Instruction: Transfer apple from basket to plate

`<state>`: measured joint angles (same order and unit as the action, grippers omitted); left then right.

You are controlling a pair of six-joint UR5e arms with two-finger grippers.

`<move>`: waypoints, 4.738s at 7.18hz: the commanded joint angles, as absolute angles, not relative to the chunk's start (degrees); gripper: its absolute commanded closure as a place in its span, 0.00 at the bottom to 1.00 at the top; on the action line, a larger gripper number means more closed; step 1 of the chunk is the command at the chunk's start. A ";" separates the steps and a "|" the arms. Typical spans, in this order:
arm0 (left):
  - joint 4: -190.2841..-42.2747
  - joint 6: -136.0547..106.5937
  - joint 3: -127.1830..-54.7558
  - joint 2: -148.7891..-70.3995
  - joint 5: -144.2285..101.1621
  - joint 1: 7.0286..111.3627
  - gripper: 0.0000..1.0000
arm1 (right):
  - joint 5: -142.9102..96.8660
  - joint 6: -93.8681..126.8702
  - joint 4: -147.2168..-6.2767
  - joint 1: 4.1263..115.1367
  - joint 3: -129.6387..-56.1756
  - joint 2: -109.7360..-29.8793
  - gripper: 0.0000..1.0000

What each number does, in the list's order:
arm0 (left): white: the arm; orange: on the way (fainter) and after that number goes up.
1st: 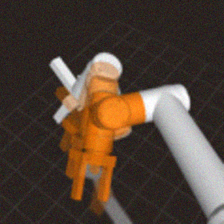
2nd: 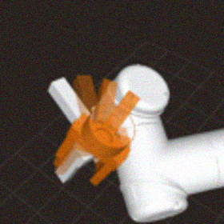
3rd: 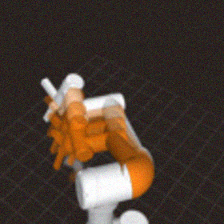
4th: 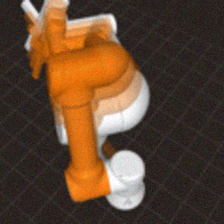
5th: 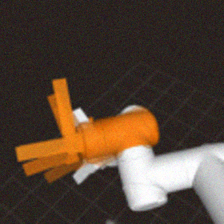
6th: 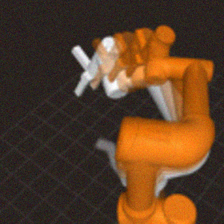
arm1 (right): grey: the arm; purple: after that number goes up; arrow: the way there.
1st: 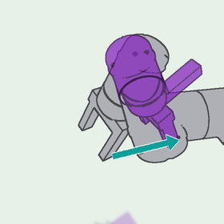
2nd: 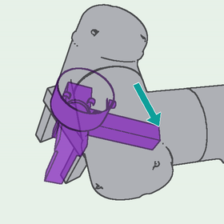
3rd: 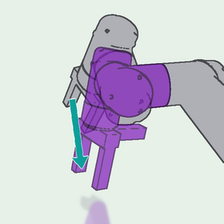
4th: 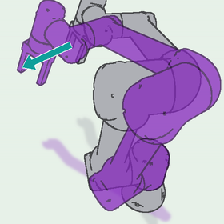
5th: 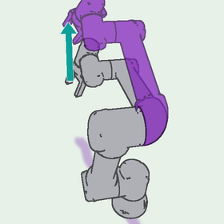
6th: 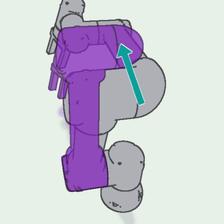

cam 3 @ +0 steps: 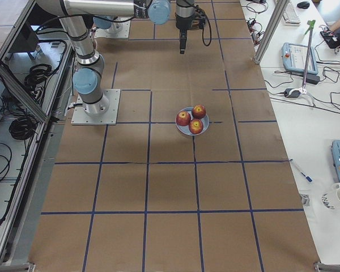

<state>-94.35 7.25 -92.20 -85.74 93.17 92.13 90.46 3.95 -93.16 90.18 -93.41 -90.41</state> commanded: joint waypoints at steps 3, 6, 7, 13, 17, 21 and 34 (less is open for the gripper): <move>-89.17 11.67 -98.40 -88.24 93.69 88.01 0.01 | 90.44 3.96 -93.25 90.18 -93.34 -90.35 0.00; -64.49 34.12 -109.85 -93.57 95.17 78.69 0.01 | 90.44 3.96 -93.16 90.18 -93.34 -90.44 0.00; -60.07 39.32 -108.82 -98.48 96.75 76.57 0.01 | 90.44 3.96 -93.25 90.18 -93.34 -90.44 0.00; -47.55 47.82 -106.52 -111.09 96.24 74.09 0.01 | 90.44 3.96 -93.16 90.18 -93.34 -90.44 0.00; -45.44 47.29 -107.66 -114.17 96.50 74.09 0.01 | 90.44 3.96 -93.16 90.18 -93.34 -90.44 0.00; -45.53 47.46 -106.79 -115.49 96.85 74.09 0.49 | 90.44 3.96 -93.16 90.18 -93.34 -90.44 0.00; -61.70 -19.34 -83.66 -126.47 96.15 114.17 0.62 | 90.44 3.96 -93.16 90.18 -93.34 -90.44 0.00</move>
